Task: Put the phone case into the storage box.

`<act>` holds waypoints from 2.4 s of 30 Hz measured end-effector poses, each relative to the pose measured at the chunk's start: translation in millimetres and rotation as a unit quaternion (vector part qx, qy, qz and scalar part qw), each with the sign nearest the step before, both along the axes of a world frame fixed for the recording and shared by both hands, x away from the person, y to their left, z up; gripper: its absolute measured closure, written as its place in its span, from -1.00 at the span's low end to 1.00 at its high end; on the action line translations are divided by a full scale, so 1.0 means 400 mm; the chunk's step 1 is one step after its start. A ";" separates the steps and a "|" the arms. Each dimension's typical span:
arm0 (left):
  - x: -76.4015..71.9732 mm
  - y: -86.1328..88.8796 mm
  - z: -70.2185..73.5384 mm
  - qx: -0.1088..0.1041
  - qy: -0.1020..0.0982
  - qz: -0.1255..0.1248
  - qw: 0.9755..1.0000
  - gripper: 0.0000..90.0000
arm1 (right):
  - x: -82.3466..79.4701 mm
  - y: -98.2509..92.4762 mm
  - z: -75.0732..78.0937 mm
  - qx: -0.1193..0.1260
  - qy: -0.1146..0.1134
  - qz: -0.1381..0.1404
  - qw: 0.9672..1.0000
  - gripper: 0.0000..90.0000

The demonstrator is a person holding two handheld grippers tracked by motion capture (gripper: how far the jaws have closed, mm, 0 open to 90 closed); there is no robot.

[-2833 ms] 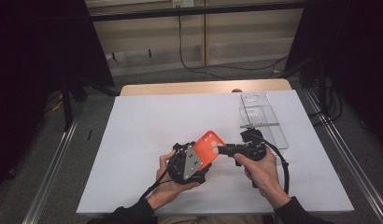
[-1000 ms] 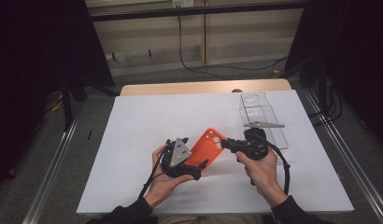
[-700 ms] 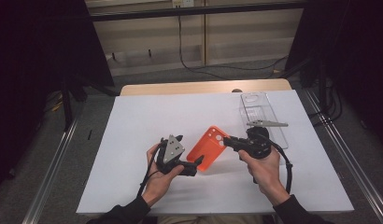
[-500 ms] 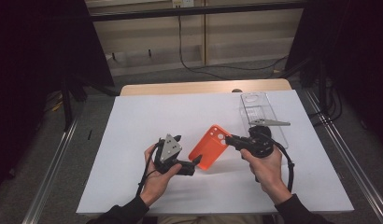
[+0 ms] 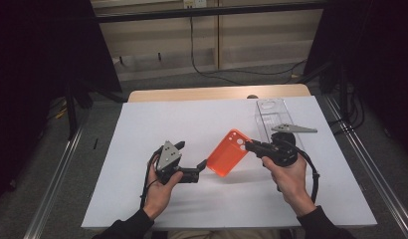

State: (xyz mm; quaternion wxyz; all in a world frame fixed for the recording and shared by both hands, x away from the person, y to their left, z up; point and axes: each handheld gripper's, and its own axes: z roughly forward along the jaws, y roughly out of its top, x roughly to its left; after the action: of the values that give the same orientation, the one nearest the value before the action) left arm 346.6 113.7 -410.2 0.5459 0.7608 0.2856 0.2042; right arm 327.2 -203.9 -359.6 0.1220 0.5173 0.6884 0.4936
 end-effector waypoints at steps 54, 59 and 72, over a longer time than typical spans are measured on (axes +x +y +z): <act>-0.072 0.261 -0.042 -0.036 -0.032 0.110 0.993 -0.93 | 0.031 -0.093 0.077 -0.057 -0.080 -0.038 0.994 0.79; -0.088 0.270 -0.045 -0.029 -0.030 0.109 0.993 -0.94 | 0.035 -0.105 0.093 -0.064 -0.086 -0.043 0.993 0.79; -0.100 0.284 -0.047 -0.042 -0.033 0.110 0.992 -0.93 | 0.052 -0.142 0.111 -0.074 -0.096 -0.054 0.991 0.79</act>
State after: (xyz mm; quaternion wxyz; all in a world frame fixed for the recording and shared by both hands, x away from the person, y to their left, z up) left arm 306.4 227.1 -428.9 0.5605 0.6940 0.3582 0.2757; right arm 348.0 -260.7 -315.2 0.2518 0.4937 0.6792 0.4812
